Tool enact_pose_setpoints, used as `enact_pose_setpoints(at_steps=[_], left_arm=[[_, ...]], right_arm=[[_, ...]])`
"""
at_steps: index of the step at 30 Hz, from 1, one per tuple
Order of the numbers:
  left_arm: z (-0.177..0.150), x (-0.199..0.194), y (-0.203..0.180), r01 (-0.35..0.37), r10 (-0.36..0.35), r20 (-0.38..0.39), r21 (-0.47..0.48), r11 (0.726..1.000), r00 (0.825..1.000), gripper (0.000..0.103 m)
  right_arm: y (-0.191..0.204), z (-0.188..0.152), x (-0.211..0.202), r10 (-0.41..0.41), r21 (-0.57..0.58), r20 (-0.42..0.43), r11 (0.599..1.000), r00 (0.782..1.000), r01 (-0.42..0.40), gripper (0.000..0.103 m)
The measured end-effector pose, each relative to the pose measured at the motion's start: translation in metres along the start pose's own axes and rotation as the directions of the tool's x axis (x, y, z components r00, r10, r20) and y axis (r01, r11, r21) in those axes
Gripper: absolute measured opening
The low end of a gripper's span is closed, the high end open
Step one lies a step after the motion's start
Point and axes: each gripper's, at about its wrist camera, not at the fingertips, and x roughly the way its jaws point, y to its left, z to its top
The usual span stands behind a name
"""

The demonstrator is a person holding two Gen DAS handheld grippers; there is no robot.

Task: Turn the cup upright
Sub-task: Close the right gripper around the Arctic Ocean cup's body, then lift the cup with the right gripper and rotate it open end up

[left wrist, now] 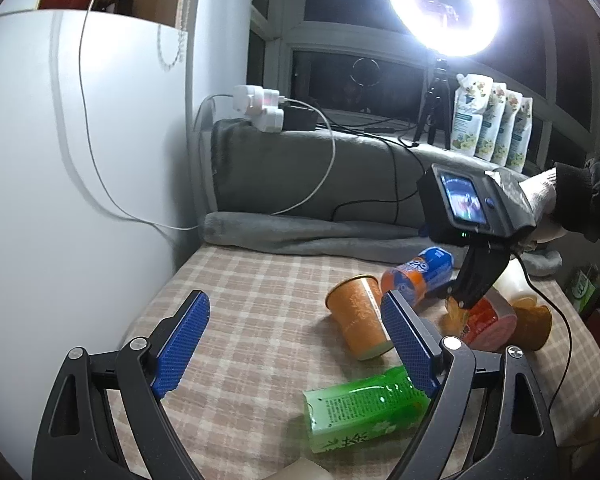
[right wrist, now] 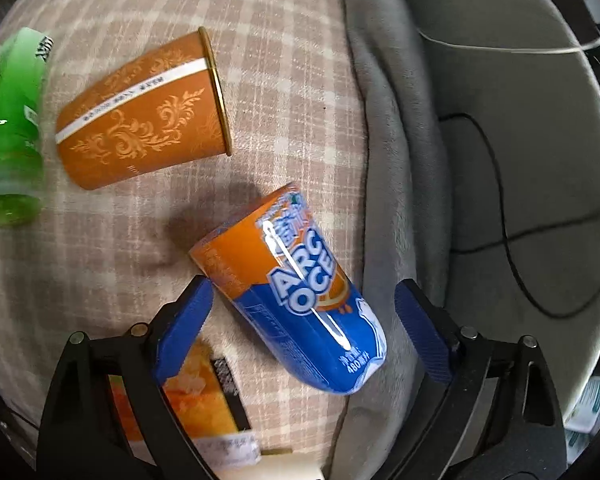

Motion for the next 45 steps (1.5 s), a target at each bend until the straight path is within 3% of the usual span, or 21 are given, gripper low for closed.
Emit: enact_pose_setpoints(at_steps=[5, 10, 14, 21, 26, 30, 37, 45], left_arm=[[0.002, 0.007, 0.005, -0.001, 0.001, -0.007, -0.022, 1.0, 1.0, 0.088], [0.003, 0.008, 0.008, -0.007, 0.007, -0.004, -0.027, 1.0, 1.0, 0.088], [0.003, 0.009, 0.011, -0.019, 0.019, -0.008, -0.031, 0.999, 1.0, 0.088], [0.004, 0.009, 0.011, -0.017, 0.017, -0.005, -0.032, 0.999, 1.0, 0.088], [0.006, 0.003, 0.007, -0.007, 0.008, 0.015, -0.022, 1.0, 1.0, 0.088], [0.007, -0.006, 0.005, -0.003, 0.003, 0.035, -0.017, 1.0, 0.999, 0.088], [0.007, -0.026, -0.006, 0.02, -0.02, 0.072, 0.004, 1.0, 0.997, 0.088], [-0.004, -0.044, -0.024, 0.094, -0.097, 0.073, 0.04, 0.995, 0.993, 0.088]], right_arm=[[-0.005, 0.008, 0.014, 0.002, -0.015, -0.002, 1.0, 1.0, -0.002, 0.088], [-0.012, 0.016, 0.03, -0.006, -0.02, -0.007, 1.0, 1.0, 0.005, 0.068], [-0.02, 0.02, 0.035, -0.026, 0.008, 0.029, 1.0, 0.999, 0.026, 0.066], [-0.051, 0.021, 0.003, -0.068, 0.139, 0.133, 0.989, 0.989, 0.049, 0.064], [-0.061, 0.007, -0.035, -0.108, 0.277, 0.251, 0.96, 0.962, 0.035, 0.062], [-0.055, -0.012, -0.072, -0.135, 0.366, 0.348, 0.931, 0.928, -0.002, 0.062], [0.001, -0.05, -0.133, -0.163, 0.469, 0.456, 0.88, 0.875, -0.08, 0.062], [0.071, -0.118, -0.184, -0.134, 0.604, 0.545, 0.748, 0.828, -0.276, 0.062]])
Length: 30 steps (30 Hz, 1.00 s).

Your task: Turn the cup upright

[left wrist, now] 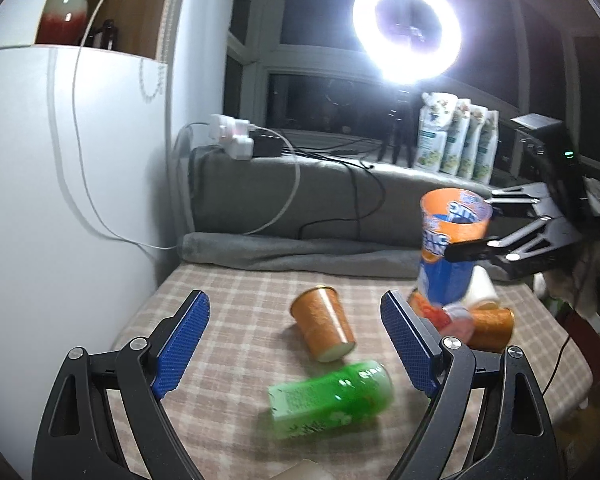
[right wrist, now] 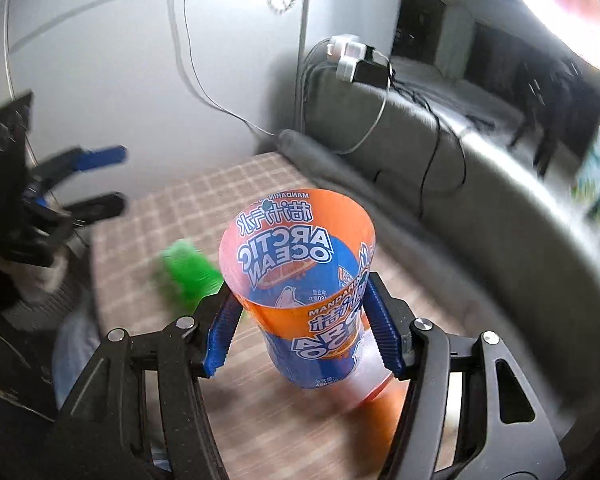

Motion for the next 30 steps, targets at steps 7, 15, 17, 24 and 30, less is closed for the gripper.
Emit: enact_pose_setpoints(at_steps=[7, 15, 17, 24, 30], left_arm=[[-0.013, -0.007, -0.019, 0.063, -0.062, -0.021, 0.025, 0.998, 0.998, 0.088], [-0.026, -0.005, -0.034, 0.128, -0.126, -0.085, 0.025, 0.991, 0.988, 0.088], [-0.026, -0.003, -0.036, 0.141, -0.138, -0.102, 0.02, 0.99, 0.985, 0.088], [-0.028, 0.002, -0.037, 0.162, -0.16, -0.14, 0.003, 0.987, 0.977, 0.088], [-0.029, 0.01, -0.037, 0.172, -0.173, -0.171, -0.021, 0.985, 0.97, 0.088]], right_arm=[[0.004, -0.059, -0.011, 0.237, 0.325, 0.0, 0.919, 0.972, -0.224, 0.062], [-0.013, -0.113, 0.029, 0.401, 0.576, -0.022, 0.754, 0.916, -0.316, 0.062], [-0.017, -0.116, 0.04, 0.415, 0.596, -0.04, 0.74, 0.909, -0.312, 0.062], [-0.031, -0.11, 0.07, 0.457, 0.649, -0.05, 0.69, 0.888, -0.319, 0.065], [-0.035, -0.106, 0.086, 0.429, 0.644, -0.086, 0.713, 0.899, -0.278, 0.066]])
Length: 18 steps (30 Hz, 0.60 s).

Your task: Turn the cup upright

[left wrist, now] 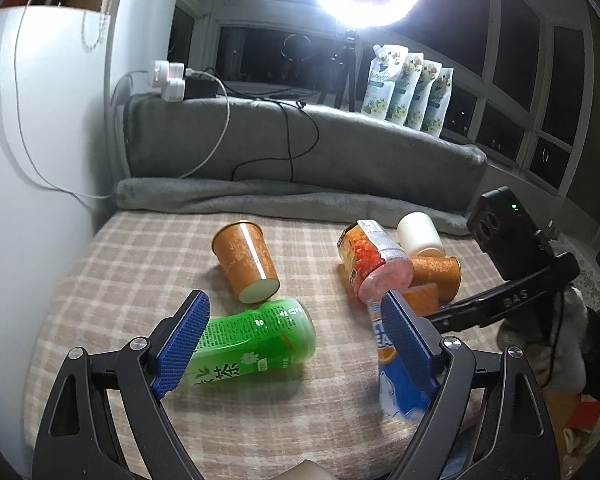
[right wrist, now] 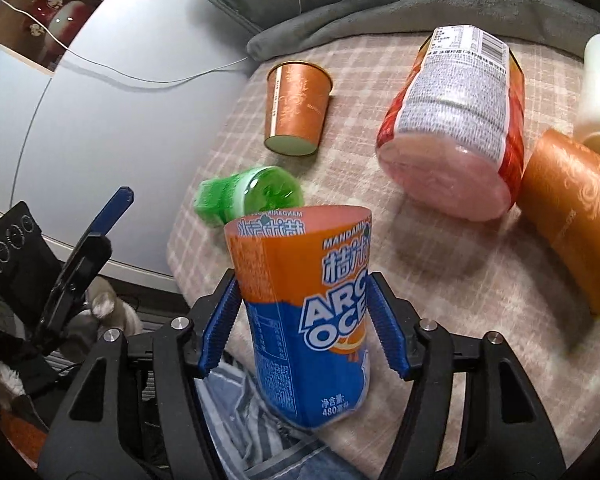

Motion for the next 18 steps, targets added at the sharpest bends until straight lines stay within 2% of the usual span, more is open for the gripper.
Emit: enact_pose_setpoints(at_steps=[2, 4, 8, 11, 15, 18], left_arm=[[0.0, 0.003, 0.001, 0.007, -0.008, -0.011, -0.009, 1.0, 1.0, 0.088], [0.0, 0.005, 0.001, 0.011, -0.011, -0.02, -0.015, 1.0, 1.0, 0.088], [0.001, 0.01, 0.001, 0.027, -0.029, -0.047, -0.032, 0.999, 0.998, 0.088], [0.001, 0.016, 0.0, 0.055, -0.059, -0.076, -0.053, 0.997, 0.995, 0.088], [-0.001, 0.03, -0.004, 0.117, -0.129, -0.144, -0.09, 0.989, 0.981, 0.088], [-0.004, 0.044, -0.011, 0.152, -0.172, -0.197, -0.114, 0.982, 0.965, 0.086]], right_arm=[[-0.001, 0.002, -0.001, -0.007, -0.004, 0.004, 1.0, 1.0, 0.007, 0.07], [0.0, 0.001, -0.004, -0.024, -0.014, 0.018, 1.0, 1.0, 0.024, 0.083], [0.002, -0.001, -0.019, -0.031, -0.022, 0.065, 0.999, 0.997, 0.032, 0.085], [0.006, -0.008, -0.038, -0.063, -0.03, 0.133, 0.997, 0.989, 0.067, 0.085], [0.014, -0.023, -0.063, -0.134, -0.04, 0.237, 0.988, 0.962, 0.147, 0.085], [0.023, -0.039, -0.078, -0.225, -0.044, 0.317, 0.967, 0.921, 0.251, 0.085]])
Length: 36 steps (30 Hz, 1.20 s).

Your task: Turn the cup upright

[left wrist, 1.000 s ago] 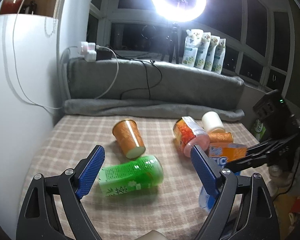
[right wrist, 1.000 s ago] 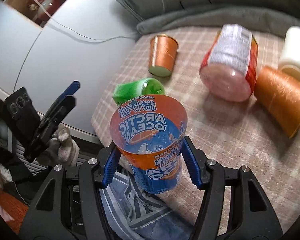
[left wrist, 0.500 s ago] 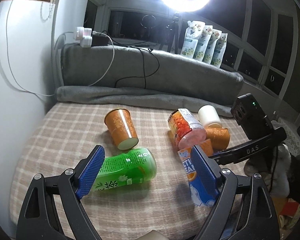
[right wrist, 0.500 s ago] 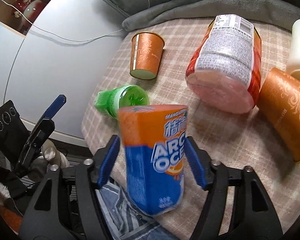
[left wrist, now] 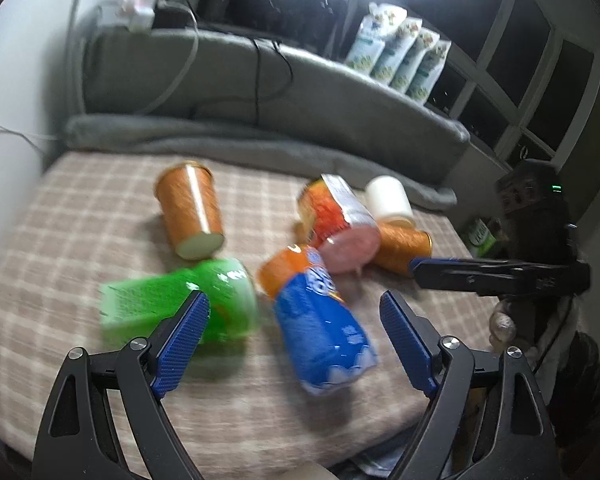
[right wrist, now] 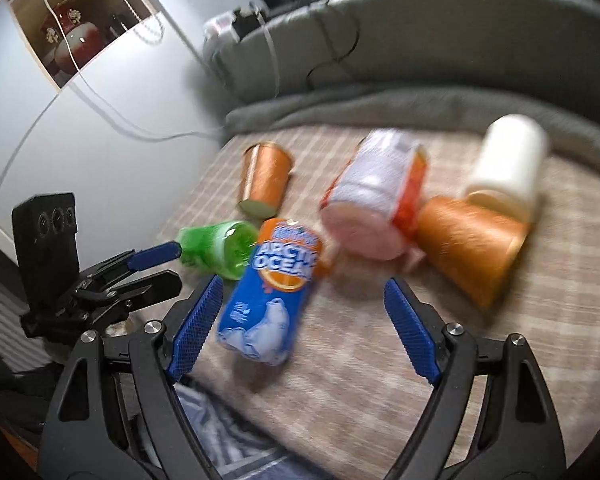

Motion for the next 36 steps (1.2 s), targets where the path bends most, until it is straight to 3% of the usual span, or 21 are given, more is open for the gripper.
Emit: enact_pose_setpoints(at_steps=[3, 6, 11, 19, 32, 36], left_arm=[[0.001, 0.012, -0.003, 0.034, -0.035, -0.044, -0.029, 0.999, 0.998, 0.086], [0.004, 0.024, -0.007, 0.072, -0.077, -0.089, -0.06, 0.996, 0.993, 0.083], [0.008, 0.046, -0.006, 0.079, -0.096, -0.162, -0.109, 0.991, 0.982, 0.074], [0.018, 0.08, -0.013, 0.012, -0.039, -0.25, -0.106, 0.994, 0.967, 0.074], [0.024, 0.13, -0.013, -0.047, 0.006, -0.387, -0.096, 0.994, 0.922, 0.074], [0.02, 0.135, -0.014, -0.053, 0.013, -0.393, -0.092, 0.994, 0.919, 0.068]], right_arm=[[0.001, -0.009, -0.019, -0.057, -0.008, 0.057, 0.998, 0.997, 0.058, 0.085], [0.0, -0.016, -0.033, -0.079, -0.001, 0.093, 0.997, 0.993, 0.079, 0.085], [-0.008, -0.023, -0.046, -0.09, 0.022, 0.119, 0.996, 0.989, 0.088, 0.085], [-0.021, -0.031, -0.052, -0.103, 0.056, 0.138, 0.994, 0.985, 0.096, 0.085], [-0.03, -0.039, -0.055, -0.133, 0.077, 0.163, 0.99, 0.978, 0.122, 0.085], [-0.034, -0.039, -0.059, -0.142, 0.091, 0.172, 0.988, 0.975, 0.127, 0.085]])
